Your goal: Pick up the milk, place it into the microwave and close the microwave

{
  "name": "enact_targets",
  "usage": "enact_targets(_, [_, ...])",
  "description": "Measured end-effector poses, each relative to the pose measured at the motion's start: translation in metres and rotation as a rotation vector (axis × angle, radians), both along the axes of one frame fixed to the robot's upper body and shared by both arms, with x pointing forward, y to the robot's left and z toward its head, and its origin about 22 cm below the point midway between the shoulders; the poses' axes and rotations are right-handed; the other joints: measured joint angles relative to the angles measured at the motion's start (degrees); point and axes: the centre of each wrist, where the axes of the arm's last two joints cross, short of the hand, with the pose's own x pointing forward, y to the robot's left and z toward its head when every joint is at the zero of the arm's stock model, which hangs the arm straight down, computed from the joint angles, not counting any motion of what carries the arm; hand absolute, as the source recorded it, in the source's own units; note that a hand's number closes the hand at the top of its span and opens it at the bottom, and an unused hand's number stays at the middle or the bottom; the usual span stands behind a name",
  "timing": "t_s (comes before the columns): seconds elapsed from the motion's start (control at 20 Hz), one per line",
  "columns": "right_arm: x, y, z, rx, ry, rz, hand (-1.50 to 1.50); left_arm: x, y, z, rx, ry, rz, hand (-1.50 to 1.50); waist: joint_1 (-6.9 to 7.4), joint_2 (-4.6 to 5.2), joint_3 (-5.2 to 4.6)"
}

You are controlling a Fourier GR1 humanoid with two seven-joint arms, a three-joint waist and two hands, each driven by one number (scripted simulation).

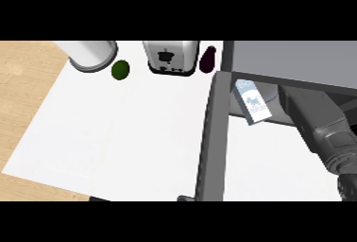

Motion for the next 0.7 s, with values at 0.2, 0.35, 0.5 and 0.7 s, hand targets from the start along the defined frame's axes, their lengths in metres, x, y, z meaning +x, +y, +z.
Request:
enact_targets(0.2, [0.003,0.013,0.002,0.008,-0.022,0.021,-1.5,0.004,-0.002,-0.001,0.009,0.007,-0.012,-1.5,-0.46,-0.02,0.2])
enact_targets(0.35, [0.004,0.019,0.004,0.025,-0.05,0.004,-1.5,0.005,-0.004,-0.005,0.009,0.021,-0.017,-1.5,-0.77,0.04,0.25])
enact_targets(0.5, [0.005,0.024,0.006,0.035,-0.073,-0.022,-1.5,0.006,-0.008,-0.011,0.003,0.035,-0.026,-1.5,-1.18,0.15,0.15])
enact_targets(0.7, [0.005,0.031,0.003,0.037,-0.075,-0.041,-1.5,0.006,-0.008,-0.018,-0.002,0.053,-0.03,-1.5,-1.96,-0.16,-0.32])
